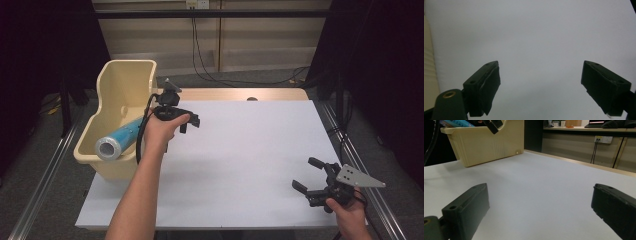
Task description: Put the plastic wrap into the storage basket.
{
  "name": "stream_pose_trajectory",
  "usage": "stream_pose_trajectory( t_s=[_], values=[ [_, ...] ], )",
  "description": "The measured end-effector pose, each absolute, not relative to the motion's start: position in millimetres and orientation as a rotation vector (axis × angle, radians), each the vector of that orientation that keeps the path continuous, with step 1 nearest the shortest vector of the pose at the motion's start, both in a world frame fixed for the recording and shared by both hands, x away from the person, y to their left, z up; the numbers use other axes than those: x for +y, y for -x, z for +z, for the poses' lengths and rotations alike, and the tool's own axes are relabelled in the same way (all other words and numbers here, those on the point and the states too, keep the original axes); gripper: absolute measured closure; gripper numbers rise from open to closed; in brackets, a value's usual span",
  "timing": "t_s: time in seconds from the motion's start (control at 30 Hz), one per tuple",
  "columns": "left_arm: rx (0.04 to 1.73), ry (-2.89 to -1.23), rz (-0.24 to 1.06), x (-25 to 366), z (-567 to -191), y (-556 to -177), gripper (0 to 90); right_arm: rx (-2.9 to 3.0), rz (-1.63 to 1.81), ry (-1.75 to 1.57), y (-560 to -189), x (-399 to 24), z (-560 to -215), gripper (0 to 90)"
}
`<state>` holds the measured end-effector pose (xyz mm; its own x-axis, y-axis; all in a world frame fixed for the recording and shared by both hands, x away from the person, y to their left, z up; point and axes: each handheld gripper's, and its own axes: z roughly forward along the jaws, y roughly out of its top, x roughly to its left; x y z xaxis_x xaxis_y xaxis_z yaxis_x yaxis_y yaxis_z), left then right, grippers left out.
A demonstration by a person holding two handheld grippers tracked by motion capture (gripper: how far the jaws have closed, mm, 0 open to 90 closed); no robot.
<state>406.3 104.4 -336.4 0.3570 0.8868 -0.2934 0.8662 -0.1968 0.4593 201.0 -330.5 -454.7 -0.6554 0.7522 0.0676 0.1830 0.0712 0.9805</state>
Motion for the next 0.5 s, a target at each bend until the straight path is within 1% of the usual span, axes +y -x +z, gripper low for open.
stream_pose_trajectory(
  t_s=[0.17, 0.5],
  values=[
    [1.517, -2.05, 0.031, 104.0, -346.3, -403.4, 15.7, 1.892, 1.617, -0.922, -201.1, -330.2, -454.8, 1.1],
    [1.481, -2.066, 0.007, 102.5, -362.0, -397.2, 15.4, 1.893, 1.618, -0.917, -201.6, -329.8, -454.9, 1.1]
  ],
)
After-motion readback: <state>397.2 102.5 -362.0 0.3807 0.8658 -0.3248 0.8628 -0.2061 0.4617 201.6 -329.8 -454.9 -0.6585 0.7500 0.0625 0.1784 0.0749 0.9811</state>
